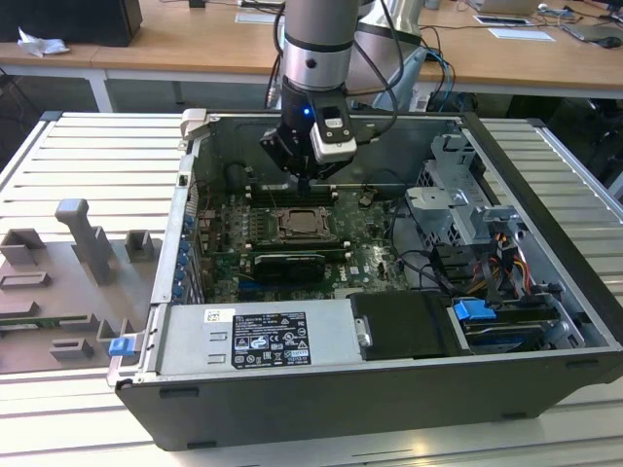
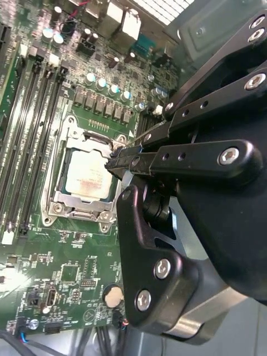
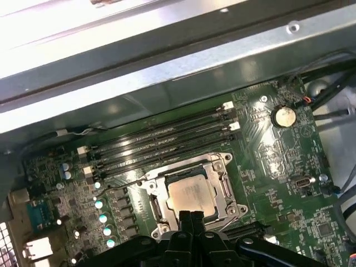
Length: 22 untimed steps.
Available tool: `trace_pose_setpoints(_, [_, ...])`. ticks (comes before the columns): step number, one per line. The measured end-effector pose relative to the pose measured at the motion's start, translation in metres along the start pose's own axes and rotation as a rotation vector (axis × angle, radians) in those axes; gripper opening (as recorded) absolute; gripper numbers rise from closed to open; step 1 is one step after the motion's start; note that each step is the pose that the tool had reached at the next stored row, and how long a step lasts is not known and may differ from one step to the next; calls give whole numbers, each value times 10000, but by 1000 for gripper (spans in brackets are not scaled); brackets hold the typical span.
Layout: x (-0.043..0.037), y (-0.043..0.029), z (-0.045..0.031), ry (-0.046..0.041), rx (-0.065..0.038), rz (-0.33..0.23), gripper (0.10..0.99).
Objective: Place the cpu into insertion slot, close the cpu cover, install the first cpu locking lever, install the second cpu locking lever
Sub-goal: 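Install the first cpu locking lever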
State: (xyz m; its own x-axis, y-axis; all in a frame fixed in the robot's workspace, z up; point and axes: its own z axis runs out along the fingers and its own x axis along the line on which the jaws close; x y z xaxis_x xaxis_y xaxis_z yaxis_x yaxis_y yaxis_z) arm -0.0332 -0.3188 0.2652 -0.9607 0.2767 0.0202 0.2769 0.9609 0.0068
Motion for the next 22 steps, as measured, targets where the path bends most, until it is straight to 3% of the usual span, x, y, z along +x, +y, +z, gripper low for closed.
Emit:
trace_pose_setpoints(10, [0,0,0,6,17,-838,106])
trace_pose_setpoints(13, [11,-3,0,6,18,-865,106])
trace_pose_setpoints(18, [104,-30,2,0,15,-865,106])
trace_pose_setpoints(22, [228,-66,6,-23,4,-883,106])
